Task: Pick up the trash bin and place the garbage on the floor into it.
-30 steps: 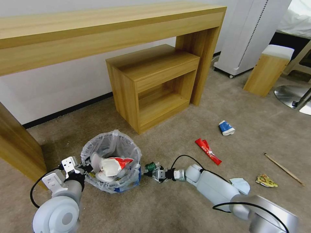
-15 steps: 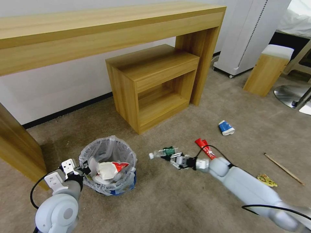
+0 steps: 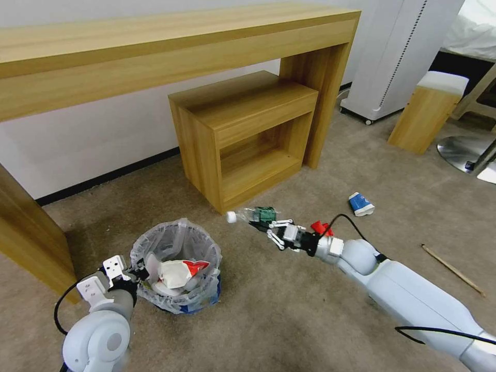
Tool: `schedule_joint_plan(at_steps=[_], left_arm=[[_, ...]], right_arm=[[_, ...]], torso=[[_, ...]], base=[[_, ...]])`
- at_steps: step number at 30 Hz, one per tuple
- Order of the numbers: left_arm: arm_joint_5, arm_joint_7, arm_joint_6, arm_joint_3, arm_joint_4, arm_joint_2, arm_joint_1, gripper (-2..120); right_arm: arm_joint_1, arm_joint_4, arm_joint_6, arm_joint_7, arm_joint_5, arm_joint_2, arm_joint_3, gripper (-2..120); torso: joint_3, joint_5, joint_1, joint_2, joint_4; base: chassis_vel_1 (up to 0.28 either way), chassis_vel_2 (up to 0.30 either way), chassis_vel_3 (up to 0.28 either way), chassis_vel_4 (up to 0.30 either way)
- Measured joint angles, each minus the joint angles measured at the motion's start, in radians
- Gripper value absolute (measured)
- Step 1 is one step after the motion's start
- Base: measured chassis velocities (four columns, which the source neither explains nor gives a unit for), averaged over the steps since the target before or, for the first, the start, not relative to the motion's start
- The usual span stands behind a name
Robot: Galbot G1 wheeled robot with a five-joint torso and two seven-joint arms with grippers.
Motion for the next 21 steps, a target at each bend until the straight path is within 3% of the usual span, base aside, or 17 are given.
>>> schedule_joint_plan(at_steps=[3, 13, 21], left_arm=[[0.002, -0.001, 0.002, 0.000, -0.009, -0.008, 0.002, 1], [0.008, -0.001, 0.002, 0.006, -0.014, -0.024, 0.001, 1], [0.006, -0.003, 0.009, 0.010, -0.082, -0.031, 0.026, 1]], right_arm=[[0.022, 0.063, -0.026, 0.046, 0.079, 0.019, -0.078, 0], [0.061, 0.123, -0.039, 0.102, 0.137, 0.061, -0.182, 0], [0.098, -0.015, 0.002, 0.104, 0.141, 0.154, -0.262, 0]], torso=[[0.000, 0.0000, 0.000, 0.000, -0.0001], [0.000, -0.0001, 0.000, 0.000, -0.0002], [0.000, 0.0001, 0.000, 0.000, -0.0002]], base=[[0.000, 0.000, 0.000, 0.000], [0.000, 0.000, 0.000, 0.000], [0.000, 0.000, 0.000, 0.000]])
